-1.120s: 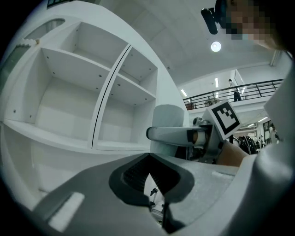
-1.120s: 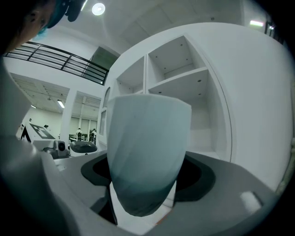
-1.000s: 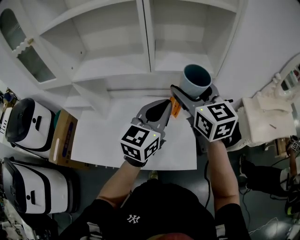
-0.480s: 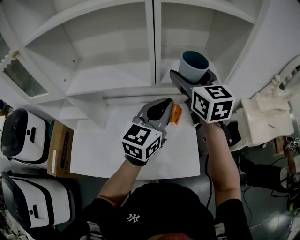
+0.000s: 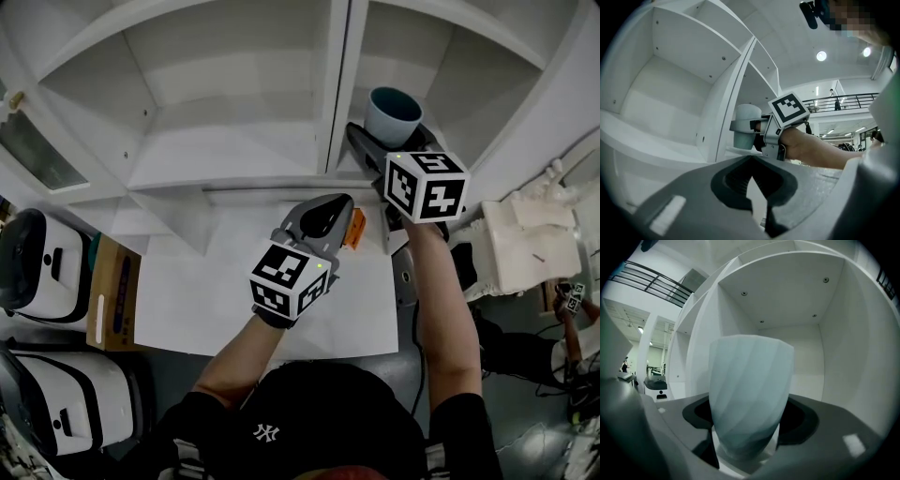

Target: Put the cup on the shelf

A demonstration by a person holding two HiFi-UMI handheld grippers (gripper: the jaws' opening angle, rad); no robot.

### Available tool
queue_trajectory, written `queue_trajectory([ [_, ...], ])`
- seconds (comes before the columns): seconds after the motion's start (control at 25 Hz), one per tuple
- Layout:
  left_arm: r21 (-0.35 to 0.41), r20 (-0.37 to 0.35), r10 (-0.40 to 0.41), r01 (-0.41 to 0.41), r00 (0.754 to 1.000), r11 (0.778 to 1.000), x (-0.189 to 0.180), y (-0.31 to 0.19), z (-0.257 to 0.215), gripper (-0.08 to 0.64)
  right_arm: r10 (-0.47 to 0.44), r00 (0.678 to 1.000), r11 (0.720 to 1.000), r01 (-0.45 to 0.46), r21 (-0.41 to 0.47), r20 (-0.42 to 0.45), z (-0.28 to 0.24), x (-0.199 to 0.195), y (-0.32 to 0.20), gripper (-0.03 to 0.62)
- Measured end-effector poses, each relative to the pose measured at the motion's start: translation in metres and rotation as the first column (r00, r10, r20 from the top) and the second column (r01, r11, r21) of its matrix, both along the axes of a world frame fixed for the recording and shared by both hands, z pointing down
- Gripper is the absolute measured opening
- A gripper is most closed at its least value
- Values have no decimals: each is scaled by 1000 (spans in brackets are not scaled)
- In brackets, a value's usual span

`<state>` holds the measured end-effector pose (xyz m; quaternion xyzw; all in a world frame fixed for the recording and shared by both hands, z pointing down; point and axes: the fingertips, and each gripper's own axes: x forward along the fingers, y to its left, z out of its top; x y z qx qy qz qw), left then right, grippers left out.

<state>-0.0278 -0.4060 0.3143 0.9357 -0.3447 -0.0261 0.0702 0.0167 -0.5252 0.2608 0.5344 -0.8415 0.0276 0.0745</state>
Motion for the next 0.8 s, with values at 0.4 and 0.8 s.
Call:
queue_trajectory([
  [0.4, -14, -9, 1, -1, 1000, 1000, -9, -11, 7, 0, 24, 998, 999, -26, -36, -59, 10, -6, -26, 390],
  [0.8, -17, -20, 12, -12, 1000, 1000, -8, -11, 6, 0, 12, 991, 996, -24, -90, -130, 19, -5, -25, 393],
])
